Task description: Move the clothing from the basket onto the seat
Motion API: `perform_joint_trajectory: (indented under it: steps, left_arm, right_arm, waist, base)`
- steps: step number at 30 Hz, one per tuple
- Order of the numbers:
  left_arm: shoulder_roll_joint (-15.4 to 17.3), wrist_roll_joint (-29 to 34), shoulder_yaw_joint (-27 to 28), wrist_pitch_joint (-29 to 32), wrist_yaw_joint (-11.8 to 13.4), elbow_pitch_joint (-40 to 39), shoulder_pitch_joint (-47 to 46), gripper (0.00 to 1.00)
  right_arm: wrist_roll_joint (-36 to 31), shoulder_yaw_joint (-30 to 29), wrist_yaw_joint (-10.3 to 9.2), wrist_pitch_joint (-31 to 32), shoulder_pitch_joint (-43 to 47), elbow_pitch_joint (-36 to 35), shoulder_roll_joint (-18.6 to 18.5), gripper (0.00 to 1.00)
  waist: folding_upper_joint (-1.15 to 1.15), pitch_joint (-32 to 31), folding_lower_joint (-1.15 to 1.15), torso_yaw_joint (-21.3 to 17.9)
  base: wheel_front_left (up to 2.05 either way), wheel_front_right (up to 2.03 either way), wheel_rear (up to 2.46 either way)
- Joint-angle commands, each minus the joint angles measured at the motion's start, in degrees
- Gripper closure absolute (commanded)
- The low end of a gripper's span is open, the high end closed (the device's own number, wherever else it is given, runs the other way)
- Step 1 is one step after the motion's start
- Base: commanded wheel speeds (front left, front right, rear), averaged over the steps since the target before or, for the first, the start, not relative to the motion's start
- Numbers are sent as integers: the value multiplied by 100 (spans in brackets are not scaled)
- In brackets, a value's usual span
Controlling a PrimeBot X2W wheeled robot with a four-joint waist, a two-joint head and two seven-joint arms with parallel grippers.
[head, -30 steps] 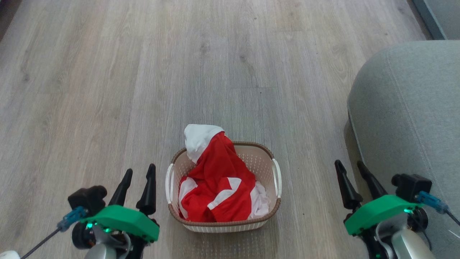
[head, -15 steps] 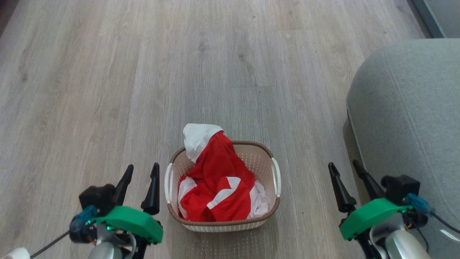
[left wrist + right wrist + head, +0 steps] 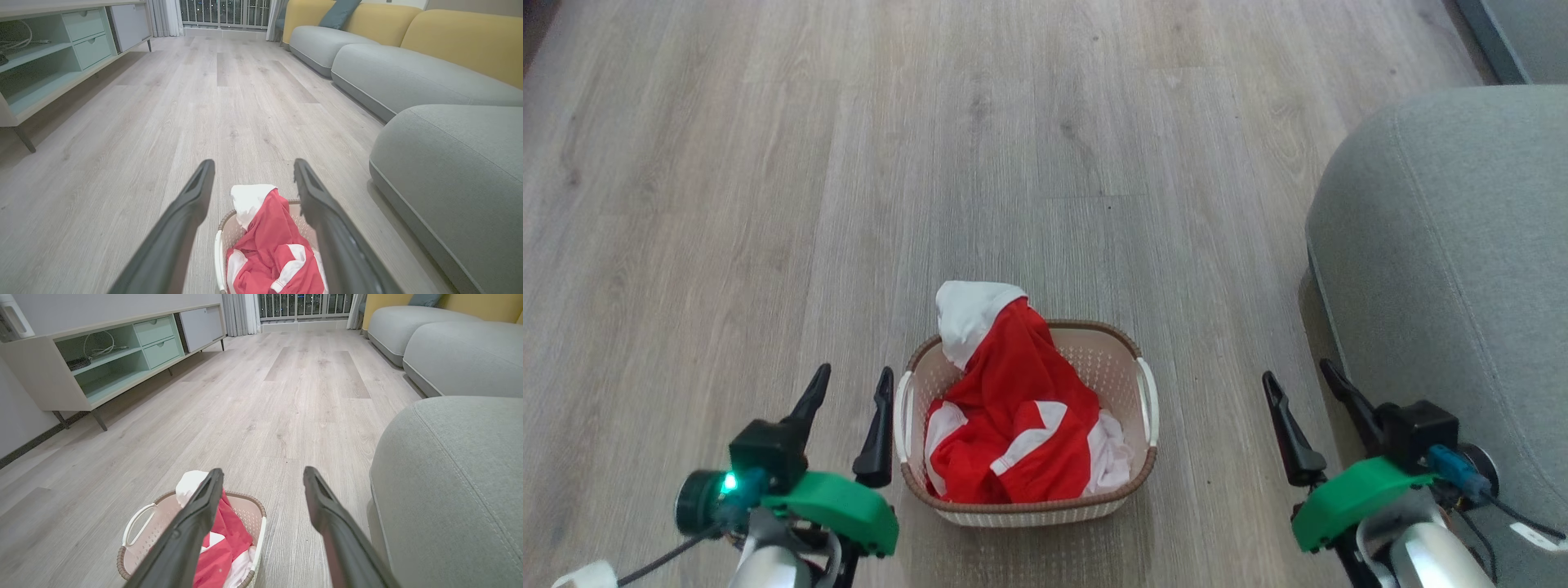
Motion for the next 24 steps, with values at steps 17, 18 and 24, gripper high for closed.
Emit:
perform_joint_trajectory:
  steps: [17, 18, 24]
  left_arm:
    - [68, 521, 140, -181, 40, -137, -332, 0]
    - [68, 518, 145, -181, 37, -132, -331, 0]
    - [68, 501, 168, -181, 19, -131, -327, 0]
  right_arm:
    - [-467, -159, -1, -226, -138, -217, -19, 0]
    - [-465, -158, -1, -226, -136, -212, -19, 0]
    - [-457, -135, -1, -226, -136, -198, -10, 0]
  waist:
    - [0, 17, 0, -18]
    - [0, 16, 0, -19]
    - [0, 18, 0, -38]
  base:
    - [0, 0, 0]
    - [0, 0, 0]
    - [0, 0, 0]
